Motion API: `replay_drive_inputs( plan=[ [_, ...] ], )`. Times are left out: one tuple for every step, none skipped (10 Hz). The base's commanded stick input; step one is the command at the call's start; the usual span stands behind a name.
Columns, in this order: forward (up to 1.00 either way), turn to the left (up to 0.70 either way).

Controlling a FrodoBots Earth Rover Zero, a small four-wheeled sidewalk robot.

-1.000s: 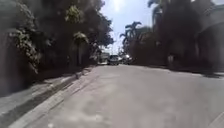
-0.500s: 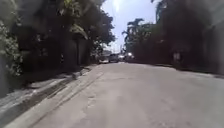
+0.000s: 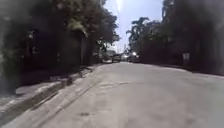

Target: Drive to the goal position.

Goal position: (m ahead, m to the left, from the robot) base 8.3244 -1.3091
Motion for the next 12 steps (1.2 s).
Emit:
replay_drive_inputs(
  plan=[
    [1.0,0.02],
    [1.0,0.02],
    [1.0,0.02],
    [1.0,0.02],
    [1.0,0.02],
    [1.0,0.02],
    [1.0,0.02],
    [1.0,0.02],
    [1.0,0.02],
    [1.0,0.02],
    [1.0,0.02],
    [1.0,0.02]
  ],
)
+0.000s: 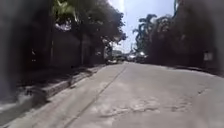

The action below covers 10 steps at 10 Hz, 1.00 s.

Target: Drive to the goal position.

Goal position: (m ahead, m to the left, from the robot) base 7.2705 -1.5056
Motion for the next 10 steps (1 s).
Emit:
replay_drive_inputs(
  plan=[
    [1.0,0.02],
    [1.0,0.02],
    [1.0,0.02],
    [1.0,-0.02],
    [1.0,-0.1],
    [1.0,-0.24],
    [1.0,-0.38],
    [1.0,-0.35],
    [1.0,-0.27],
    [1.0,-0.05]
  ],
)
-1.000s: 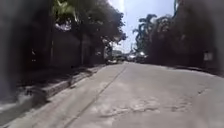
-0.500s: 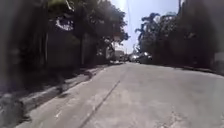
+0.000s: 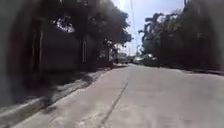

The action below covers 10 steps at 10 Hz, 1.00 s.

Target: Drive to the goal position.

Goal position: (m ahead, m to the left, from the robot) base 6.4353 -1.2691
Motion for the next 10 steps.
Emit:
replay_drive_inputs(
  plan=[
    [1.0,0.02],
    [1.0,0.02],
    [1.0,0.02],
    [1.0,0.02],
    [1.0,0.02],
    [1.0,0.02],
    [1.0,0.02],
    [1.0,0.02],
    [1.0,0.02],
    [1.0,0.02]
  ],
)
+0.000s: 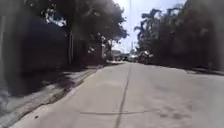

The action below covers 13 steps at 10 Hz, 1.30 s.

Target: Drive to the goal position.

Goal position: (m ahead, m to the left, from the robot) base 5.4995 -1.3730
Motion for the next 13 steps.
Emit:
replay_drive_inputs(
  plan=[
    [1.0,0.02],
    [1.0,0.02],
    [1.0,0.02],
    [1.0,-0.03],
    [1.0,-0.24],
    [1.0,-0.34],
    [1.0,-0.35],
    [1.0,-0.17],
    [1.0,0.02],
    [1.0,0.02],
    [1.0,0.02],
    [1.0,0.02],
    [1.0,0.02]
  ],
)
